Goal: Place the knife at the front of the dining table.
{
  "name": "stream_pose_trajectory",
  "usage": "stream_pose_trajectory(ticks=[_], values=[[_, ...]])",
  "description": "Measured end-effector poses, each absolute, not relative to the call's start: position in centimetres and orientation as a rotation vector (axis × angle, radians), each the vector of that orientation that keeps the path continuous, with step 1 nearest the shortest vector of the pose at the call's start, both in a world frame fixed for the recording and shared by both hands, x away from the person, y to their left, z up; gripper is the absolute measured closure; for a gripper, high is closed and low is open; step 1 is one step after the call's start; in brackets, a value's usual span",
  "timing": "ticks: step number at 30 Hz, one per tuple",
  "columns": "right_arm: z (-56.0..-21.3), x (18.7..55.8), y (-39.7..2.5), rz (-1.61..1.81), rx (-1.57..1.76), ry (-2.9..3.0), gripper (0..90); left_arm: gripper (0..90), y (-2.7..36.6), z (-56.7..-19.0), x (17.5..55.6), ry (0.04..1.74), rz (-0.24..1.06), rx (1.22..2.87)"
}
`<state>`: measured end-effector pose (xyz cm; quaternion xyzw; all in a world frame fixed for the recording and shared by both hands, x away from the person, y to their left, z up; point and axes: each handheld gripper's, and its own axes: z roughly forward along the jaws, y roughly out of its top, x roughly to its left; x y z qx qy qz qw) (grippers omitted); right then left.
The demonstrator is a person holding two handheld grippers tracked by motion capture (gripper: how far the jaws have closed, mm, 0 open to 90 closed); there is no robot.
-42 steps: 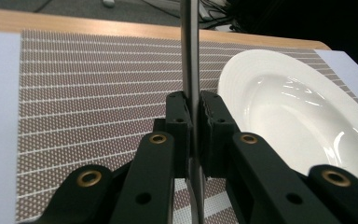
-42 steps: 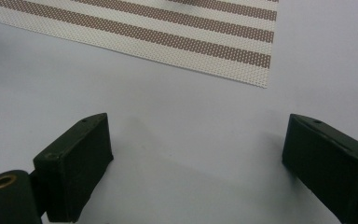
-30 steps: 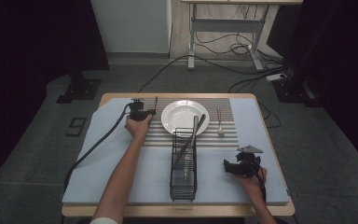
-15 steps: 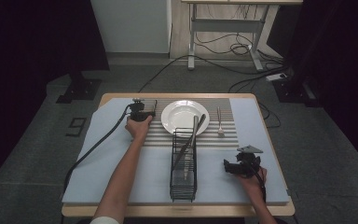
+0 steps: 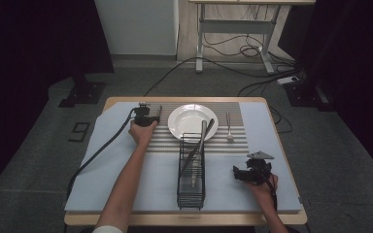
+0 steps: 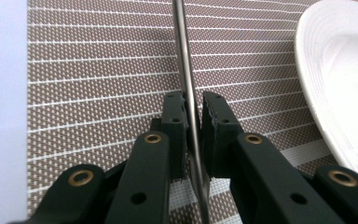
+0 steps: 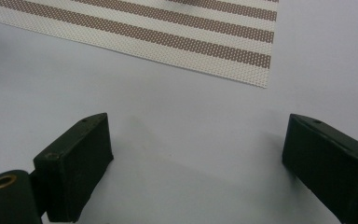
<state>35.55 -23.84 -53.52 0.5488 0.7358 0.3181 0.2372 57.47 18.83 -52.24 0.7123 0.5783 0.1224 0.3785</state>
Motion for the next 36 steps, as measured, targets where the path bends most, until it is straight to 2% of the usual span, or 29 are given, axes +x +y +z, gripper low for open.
stream_pose_trajectory(ticks=[1, 2, 10, 22, 28, 36], values=[[-53.5, 35.6, -23.8, 0.872, 1.504, 2.017, 7.9, 79.1, 18.9, -52.2, 57.5, 1.477, 0.323, 1.822], [-53.5, 35.5, -23.8, 0.872, 1.504, 2.016, 8.0, 74.1, 18.9, -52.2, 57.4, 1.481, 0.339, 1.827], [-53.5, 35.5, -23.8, 0.872, 1.504, 2.017, 8.0, 67.8, 19.2, -51.2, 56.7, 1.42, 0.352, 1.853], [-53.5, 35.5, -23.8, 0.869, 1.503, 2.016, 8.2, 57.1, 21.0, -50.8, 52.4, 1.383, 0.337, 1.894], [-53.5, 35.5, -23.8, 0.866, 1.499, 2.015, 8.4, 56.0, 21.7, -52.0, 49.9, 1.374, 0.33, 1.917], [-53.5, 35.5, -23.8, 0.865, 1.5, 2.014, 8.4, 56.3, 21.6, -52.1, 48.7, 1.339, 0.33, 1.928]])
